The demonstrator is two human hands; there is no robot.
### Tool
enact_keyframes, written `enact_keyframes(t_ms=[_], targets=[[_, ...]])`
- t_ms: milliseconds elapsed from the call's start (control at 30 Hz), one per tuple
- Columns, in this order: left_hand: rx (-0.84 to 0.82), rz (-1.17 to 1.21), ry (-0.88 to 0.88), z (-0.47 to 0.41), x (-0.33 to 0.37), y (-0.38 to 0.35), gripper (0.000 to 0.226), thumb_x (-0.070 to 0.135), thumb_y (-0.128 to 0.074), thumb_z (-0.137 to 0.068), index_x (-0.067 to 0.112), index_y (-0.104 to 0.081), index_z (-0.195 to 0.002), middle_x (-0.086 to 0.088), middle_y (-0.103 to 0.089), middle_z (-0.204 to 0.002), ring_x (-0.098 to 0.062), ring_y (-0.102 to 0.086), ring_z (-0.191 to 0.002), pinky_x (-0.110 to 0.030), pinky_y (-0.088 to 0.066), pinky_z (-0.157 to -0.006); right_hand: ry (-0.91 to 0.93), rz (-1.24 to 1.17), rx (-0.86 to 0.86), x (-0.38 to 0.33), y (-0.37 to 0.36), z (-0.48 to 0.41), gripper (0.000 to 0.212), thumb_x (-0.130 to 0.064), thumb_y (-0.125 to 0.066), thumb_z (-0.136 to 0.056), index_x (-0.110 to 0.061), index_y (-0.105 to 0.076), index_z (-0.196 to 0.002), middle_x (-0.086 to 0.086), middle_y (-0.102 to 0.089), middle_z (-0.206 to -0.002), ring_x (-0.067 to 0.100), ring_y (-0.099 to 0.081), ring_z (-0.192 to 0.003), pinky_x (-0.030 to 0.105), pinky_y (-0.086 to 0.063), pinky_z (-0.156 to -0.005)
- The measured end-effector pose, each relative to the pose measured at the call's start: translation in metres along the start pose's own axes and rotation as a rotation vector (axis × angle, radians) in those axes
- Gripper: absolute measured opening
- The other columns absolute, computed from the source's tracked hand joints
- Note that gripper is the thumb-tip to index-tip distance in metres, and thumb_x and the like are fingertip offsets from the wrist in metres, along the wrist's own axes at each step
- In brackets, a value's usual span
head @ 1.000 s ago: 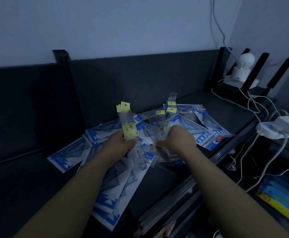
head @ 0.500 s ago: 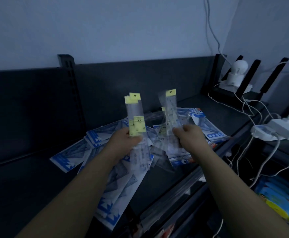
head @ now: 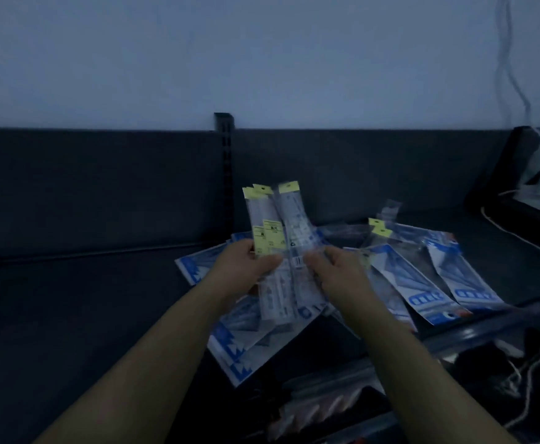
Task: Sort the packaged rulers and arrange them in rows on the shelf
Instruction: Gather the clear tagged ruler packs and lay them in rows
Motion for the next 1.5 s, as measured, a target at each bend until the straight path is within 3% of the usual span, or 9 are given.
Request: enact_keyframes(t_ms=[100,233,500,667,900,1067,1200,1300,1500], targets=[[0.063,0.023,0.008,0.024,-0.01,0.026,0.02,0.018,-0.064,-0.092,0.016,-0.064,-0.112,-0.004,-0.072,-0.106,-0.024,-0.069,-0.095,-0.048,-0.057,-0.085,-0.003,-0.039,-0.114,-0.007,-0.034,0.002,0.031,-0.032,-0.051,-0.096,-0.011,-0.044,-0.075,0.0,-0.038,-0.064,0.01,-0.038,-0.056,0.027,-0.033,-0.057],[0.16,0.121,0.021,0.067,-0.022,0.065,0.022,0.006,-0.061,-0.092,0.009,-0.064,-0.114,-0.007,-0.072,-0.102,-0.016,-0.071,-0.082,-0.029,-0.06,-0.064,0.021,-0.108,-0.226,-0.026,-0.084,0.016,0.037,-0.029,-0.052,-0.096,0.004,-0.053,-0.079,0.018,-0.048,-0.069,0.02,-0.047,-0.062,0.032,-0.037,-0.059],[0.494,0.133,0.05,0.158,-0.048,0.172,0.033,0.011,-0.068,-0.088,0.006,-0.051,-0.115,-0.009,-0.069,-0.101,-0.015,-0.066,-0.073,-0.019,-0.049,-0.047,0.113,-0.151,-0.456,-0.093,-0.194,0.065,0.031,-0.023,-0.049,-0.097,-0.009,-0.043,-0.07,0.005,-0.039,-0.061,0.016,-0.04,-0.056,0.026,-0.031,-0.052],[0.622,0.142,0.044,0.221,-0.064,0.249,0.03,0.01,-0.067,-0.088,0.005,-0.05,-0.113,-0.008,-0.07,-0.096,-0.014,-0.068,-0.072,-0.023,-0.053,-0.051,0.116,-0.195,-0.585,-0.141,-0.278,0.103,0.037,-0.033,-0.052,-0.091,0.004,-0.057,-0.092,0.027,-0.064,-0.093,0.044,-0.063,-0.085,0.049,-0.054,-0.068],[0.781,0.145,0.052,0.323,-0.088,0.375,0.031,0.01,-0.067,-0.088,0.006,-0.05,-0.113,-0.008,-0.068,-0.094,-0.016,-0.068,-0.073,-0.032,-0.059,-0.062,0.166,-0.231,-0.67,-0.214,-0.412,0.164,0.02,-0.02,-0.055,-0.093,-0.001,-0.063,-0.089,0.028,-0.065,-0.095,0.036,-0.065,-0.078,0.053,-0.053,-0.076],[0.856,0.078,0.082,0.383,-0.108,0.455,0.027,0.01,-0.067,-0.088,0.007,-0.054,-0.112,-0.011,-0.069,-0.097,-0.023,-0.069,-0.077,-0.036,-0.059,-0.062,0.178,-0.27,-0.766,-0.257,-0.497,0.207,0.033,-0.023,-0.054,-0.094,0.01,-0.054,-0.096,0.037,-0.055,-0.1,0.022,-0.049,-0.07,0.033,-0.039,-0.065],[0.903,0.079,0.098,0.418,-0.121,0.51,0.029,0.012,-0.068,-0.088,0.008,-0.055,-0.113,-0.01,-0.069,-0.096,-0.017,-0.066,-0.072,-0.026,-0.053,-0.055,0.172,-0.279,-0.796,-0.286,-0.553,0.231,0.037,-0.027,-0.054,-0.094,0.01,-0.052,-0.096,0.032,-0.051,-0.084,0.019,-0.047,-0.07,0.031,-0.037,-0.065],[0.944,0.113,0.104,0.432,-0.133,0.548,0.03,0.01,-0.069,-0.087,0.007,-0.055,-0.114,-0.01,-0.07,-0.098,-0.018,-0.069,-0.076,-0.025,-0.054,-0.055,0.18,-0.259,-0.821,-0.303,-0.593,0.239,0.028,-0.024,-0.053,-0.094,0.0,-0.053,-0.08,0.011,-0.045,-0.071,0.017,-0.044,-0.064,0.028,-0.035,-0.061],[1.011,0.125,0.117,0.441,-0.151,0.618,0.03,0.008,-0.068,-0.087,0.006,-0.056,-0.114,-0.009,-0.071,-0.096,-0.018,-0.07,-0.078,-0.029,-0.058,-0.059,0.197,-0.264,-0.855,-0.331,-0.668,0.236,0.023,-0.017,-0.053,-0.093,0.004,-0.059,-0.087,0.011,-0.06,-0.076,0.019,-0.055,-0.067,0.029,-0.043,-0.059]])
Point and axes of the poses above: each hand's wrist, its own z-axis away from the middle knuckle, its own y-axis out of the back of the hand, x = y × z, the point moved 7 cm from there along -z, towards the middle knuckle
